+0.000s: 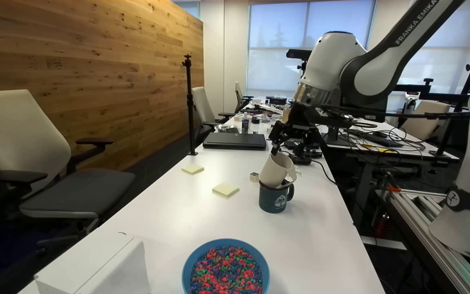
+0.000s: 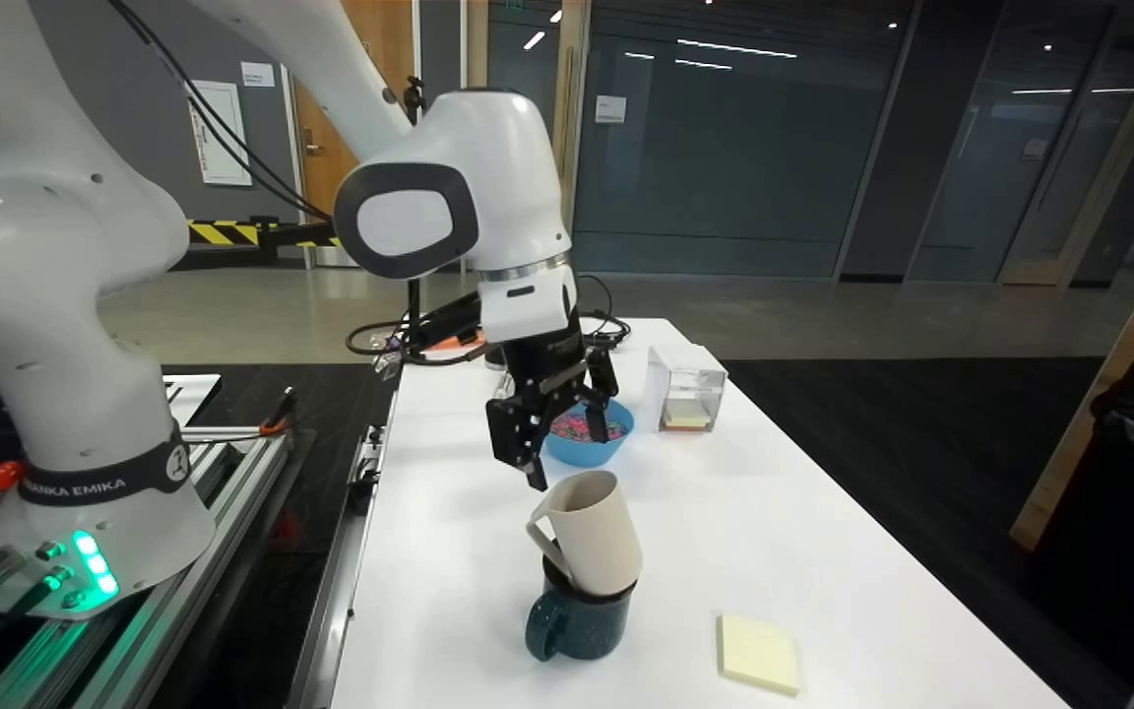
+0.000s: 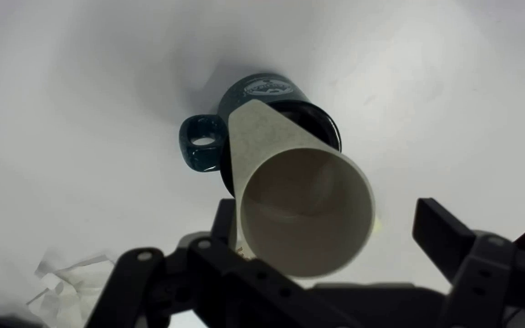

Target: Put the white mug on top of the dark green mug.

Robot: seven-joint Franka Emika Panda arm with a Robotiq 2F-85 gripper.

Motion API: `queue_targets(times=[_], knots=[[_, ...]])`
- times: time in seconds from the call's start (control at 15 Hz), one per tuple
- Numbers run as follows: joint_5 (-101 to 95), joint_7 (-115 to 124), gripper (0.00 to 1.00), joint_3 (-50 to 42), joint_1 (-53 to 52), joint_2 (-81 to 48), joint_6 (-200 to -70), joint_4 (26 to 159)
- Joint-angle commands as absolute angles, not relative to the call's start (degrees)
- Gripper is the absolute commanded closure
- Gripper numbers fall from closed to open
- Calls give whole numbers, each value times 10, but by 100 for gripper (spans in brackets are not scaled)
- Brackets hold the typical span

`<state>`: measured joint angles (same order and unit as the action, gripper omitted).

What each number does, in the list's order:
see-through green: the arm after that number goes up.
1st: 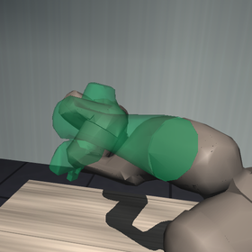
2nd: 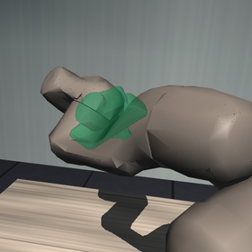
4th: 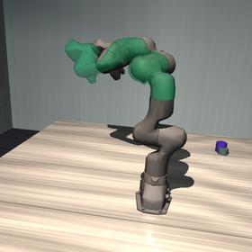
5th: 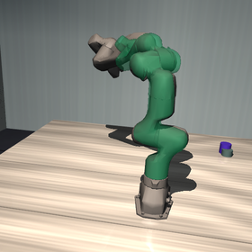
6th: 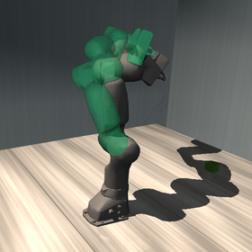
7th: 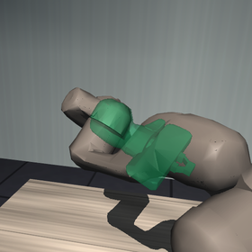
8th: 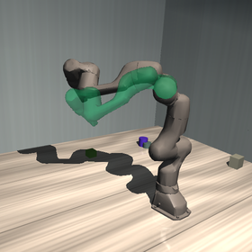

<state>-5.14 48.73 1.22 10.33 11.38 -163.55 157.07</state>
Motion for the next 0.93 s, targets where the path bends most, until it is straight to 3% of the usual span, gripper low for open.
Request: queue_targets(times=[0.0,0.87], knots=[[-52,437,0,18,98,138,-1621,1576],[-28,359,0,26,83,158,-1581,1576]])
